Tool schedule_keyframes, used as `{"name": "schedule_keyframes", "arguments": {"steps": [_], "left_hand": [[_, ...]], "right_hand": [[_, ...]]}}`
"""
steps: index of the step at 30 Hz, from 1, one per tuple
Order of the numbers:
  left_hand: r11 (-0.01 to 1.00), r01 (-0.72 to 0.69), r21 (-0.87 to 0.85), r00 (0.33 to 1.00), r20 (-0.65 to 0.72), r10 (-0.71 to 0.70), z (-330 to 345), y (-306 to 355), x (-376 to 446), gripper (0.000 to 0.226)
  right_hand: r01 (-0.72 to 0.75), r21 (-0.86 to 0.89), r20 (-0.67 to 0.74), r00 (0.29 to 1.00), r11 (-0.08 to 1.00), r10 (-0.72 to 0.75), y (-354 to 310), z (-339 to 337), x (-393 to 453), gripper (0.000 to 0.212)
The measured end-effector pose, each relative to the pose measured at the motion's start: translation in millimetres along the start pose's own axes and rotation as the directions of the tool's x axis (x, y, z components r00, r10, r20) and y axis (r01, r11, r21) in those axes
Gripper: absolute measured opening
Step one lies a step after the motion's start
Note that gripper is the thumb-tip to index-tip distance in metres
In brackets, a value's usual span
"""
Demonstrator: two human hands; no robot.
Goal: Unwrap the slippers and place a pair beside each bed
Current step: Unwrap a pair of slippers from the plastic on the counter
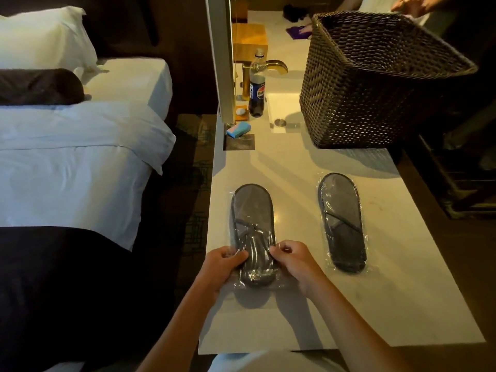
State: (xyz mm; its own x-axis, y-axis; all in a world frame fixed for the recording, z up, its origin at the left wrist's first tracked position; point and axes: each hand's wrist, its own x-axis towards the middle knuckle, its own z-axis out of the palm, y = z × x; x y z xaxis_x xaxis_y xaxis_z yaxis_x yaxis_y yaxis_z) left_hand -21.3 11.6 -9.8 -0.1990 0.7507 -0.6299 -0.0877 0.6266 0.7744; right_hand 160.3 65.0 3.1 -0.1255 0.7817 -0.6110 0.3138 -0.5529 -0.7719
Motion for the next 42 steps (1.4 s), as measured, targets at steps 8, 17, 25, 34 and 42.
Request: {"name": "schedule_keyframes", "arguments": {"steps": [8,17,25,34,42], "left_hand": [[0.977,-0.066,-0.204,0.996,0.038,0.075,-6.0,16.0,-27.4,0.015],[0.973,-0.176,-0.149,0.984,0.004,0.179,-13.5,34.9,-32.7,0.019],[0.962,-0.202,-0.184,0.978,0.014,0.208,-14.9,43.7,-36.9,0.018],[0.935,-0.072,-0.346,0.997,-0.041,0.062,-18.3,46.4,-31.6,0.014],[0.906,-0.018,-0.422,0.999,-0.05,-0.004,-15.2,47.7,-30.1,0.011]], "right_hand": [[0.184,0.061,-0.004,0.983,0.981,-0.184,-6.5,-7.4,-38.4,0.021],[0.392,-0.216,0.072,0.92,0.894,-0.386,-10.7,-18.1,-69.6,0.023],[0.46,-0.223,0.04,0.885,0.86,-0.463,-10.1,-19.4,-72.0,0.015],[0.646,-0.341,0.066,0.741,0.683,-0.668,1.7,-27.1,-74.0,0.022],[0.692,-0.374,-0.021,0.66,0.618,-0.751,3.9,-39.1,-80.3,0.025]]}}
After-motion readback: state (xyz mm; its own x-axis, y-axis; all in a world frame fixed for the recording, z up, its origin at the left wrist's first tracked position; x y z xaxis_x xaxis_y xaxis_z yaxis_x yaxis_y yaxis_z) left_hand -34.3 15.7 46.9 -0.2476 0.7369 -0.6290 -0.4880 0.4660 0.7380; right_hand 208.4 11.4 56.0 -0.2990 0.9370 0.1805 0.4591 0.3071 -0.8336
